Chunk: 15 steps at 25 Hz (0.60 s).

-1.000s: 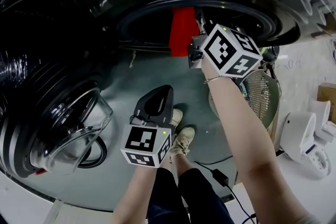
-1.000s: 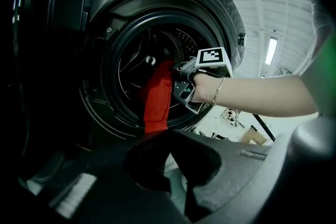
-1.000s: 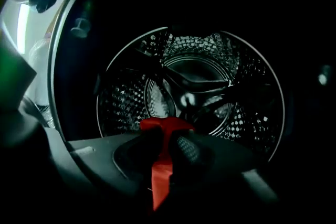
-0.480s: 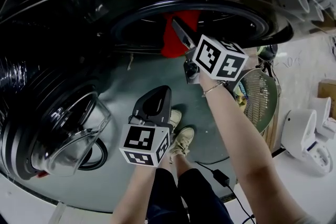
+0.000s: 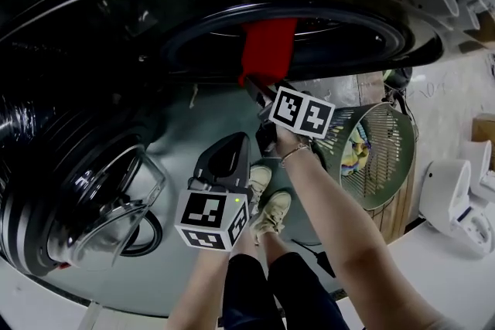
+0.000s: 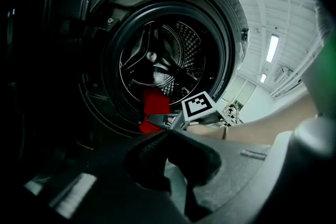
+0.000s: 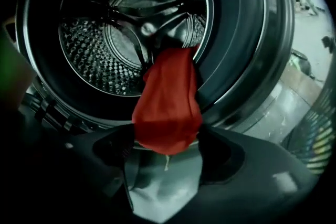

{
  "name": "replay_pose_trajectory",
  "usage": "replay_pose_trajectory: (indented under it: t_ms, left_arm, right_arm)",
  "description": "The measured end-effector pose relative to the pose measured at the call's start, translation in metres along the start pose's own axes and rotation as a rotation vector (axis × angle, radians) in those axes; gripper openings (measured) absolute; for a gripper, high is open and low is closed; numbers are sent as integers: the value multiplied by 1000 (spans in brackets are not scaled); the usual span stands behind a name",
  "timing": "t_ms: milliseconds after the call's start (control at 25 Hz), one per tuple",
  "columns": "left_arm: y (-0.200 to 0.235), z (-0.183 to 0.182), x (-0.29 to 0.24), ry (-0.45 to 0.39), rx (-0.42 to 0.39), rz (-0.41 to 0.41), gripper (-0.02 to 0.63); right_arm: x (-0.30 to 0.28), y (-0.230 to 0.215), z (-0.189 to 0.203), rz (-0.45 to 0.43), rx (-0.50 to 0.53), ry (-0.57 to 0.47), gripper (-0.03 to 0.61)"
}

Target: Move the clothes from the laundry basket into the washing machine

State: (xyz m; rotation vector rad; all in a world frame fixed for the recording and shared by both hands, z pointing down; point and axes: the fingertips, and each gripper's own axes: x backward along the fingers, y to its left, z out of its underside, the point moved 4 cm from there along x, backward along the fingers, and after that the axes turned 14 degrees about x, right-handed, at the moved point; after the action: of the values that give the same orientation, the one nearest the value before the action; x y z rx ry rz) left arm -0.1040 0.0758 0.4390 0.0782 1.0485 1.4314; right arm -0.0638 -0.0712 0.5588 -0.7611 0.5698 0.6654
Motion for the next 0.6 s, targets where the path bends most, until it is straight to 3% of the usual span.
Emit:
replay_pose_trajectory:
  t_ms: [40,160,200,400,600]
  left_arm:
    - [2,-1,0,-3,2,-4,107]
    - [7,-1,2,-9,13,-14,107]
    - [8,0,3,-9,17,-16,107]
    - [4,0,2,-13,27,-10,107]
    - [-3,-3,0,-15,22,7,107]
  right_arm:
    - [-2,0,-1,2,1,3,380]
    - [4,1,-12,-1,21,-25,145]
    - [9,1,-16,-10,32,-45,119]
    - [35,13,-60,-18,204,-236,91]
    - [46,37,-119,-64,313,-425,106]
